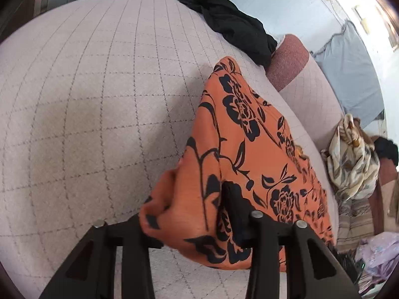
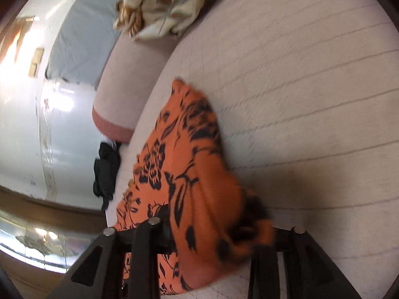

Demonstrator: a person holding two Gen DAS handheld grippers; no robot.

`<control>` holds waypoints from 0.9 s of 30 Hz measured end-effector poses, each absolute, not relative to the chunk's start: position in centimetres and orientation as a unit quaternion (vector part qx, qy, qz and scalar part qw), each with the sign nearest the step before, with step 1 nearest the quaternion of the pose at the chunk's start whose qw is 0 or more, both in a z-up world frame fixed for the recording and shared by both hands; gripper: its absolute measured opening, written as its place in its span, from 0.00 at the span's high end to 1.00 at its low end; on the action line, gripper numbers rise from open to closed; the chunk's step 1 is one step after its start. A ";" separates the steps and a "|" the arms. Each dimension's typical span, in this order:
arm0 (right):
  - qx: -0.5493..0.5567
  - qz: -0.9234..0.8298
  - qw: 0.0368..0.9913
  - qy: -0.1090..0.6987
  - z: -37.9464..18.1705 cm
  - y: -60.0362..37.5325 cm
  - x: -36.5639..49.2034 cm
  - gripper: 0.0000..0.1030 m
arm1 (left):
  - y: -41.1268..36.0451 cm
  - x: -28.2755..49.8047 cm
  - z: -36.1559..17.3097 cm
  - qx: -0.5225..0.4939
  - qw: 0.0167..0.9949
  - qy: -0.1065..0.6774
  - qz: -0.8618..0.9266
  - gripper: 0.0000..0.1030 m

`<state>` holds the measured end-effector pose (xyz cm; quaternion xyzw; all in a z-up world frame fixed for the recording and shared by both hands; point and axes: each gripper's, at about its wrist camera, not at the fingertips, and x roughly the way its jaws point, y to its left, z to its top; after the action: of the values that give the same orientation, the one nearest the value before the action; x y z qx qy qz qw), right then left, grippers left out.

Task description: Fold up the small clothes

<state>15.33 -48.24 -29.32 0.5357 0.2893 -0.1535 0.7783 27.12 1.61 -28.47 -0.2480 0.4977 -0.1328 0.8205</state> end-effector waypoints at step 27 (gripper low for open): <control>0.170 -0.017 0.842 0.512 -27.5 -28.2 39.4 0.47 | -1.4 27.7 -28.0 -0.185 0.862 0.460 -0.110 0.73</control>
<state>39.39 -28.24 -27.50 0.1705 0.5116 -0.0175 0.8420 27.73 -1.44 -27.98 -0.1851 0.4598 -0.1102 0.8615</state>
